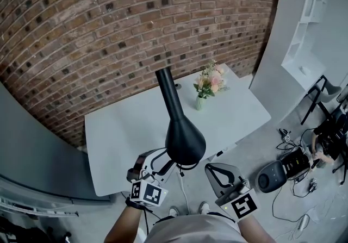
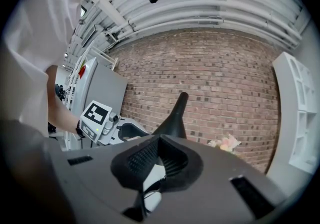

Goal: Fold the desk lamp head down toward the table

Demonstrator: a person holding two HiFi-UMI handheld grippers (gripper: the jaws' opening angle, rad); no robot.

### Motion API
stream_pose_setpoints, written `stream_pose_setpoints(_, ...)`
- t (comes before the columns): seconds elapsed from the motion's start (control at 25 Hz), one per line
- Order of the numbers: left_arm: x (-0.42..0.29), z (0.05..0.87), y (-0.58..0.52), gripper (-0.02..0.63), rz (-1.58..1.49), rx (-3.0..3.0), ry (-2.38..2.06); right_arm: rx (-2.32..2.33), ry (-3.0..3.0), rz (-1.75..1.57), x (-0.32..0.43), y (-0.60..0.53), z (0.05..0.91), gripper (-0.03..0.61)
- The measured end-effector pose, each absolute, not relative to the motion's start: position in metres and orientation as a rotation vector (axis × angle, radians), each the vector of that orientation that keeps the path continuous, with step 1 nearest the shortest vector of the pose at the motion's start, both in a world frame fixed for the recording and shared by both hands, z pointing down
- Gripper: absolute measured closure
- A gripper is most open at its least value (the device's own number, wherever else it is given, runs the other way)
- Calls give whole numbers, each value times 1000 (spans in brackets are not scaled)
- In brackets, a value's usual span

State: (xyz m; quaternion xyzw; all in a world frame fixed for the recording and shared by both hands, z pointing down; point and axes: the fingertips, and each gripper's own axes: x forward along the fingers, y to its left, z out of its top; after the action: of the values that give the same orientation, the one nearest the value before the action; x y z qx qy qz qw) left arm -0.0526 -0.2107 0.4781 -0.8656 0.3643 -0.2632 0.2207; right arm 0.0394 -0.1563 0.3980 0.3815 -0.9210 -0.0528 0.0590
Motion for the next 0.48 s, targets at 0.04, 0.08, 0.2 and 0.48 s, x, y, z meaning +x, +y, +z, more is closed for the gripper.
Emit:
stream_pose_setpoints(0.04, -53, 479, -211, 428, -732, -2388, 1005, 1156, -2789, -157, 39, -157, 399, 560)
stream_pose_setpoints(0.08, -53, 480, -212, 428, -740, -2380, 1001, 1156, -2787, -156, 39, -158, 399, 560)
stream_pose_setpoints(0.2, -54, 483, -213, 428, -761, -2359, 989, 1158, -2785, -154, 39, -160, 399, 560)
stream_pose_setpoints(0.48, -56, 485, -218, 426, -773, -2354, 986, 1156, -2781, -143, 38, -162, 400, 560)
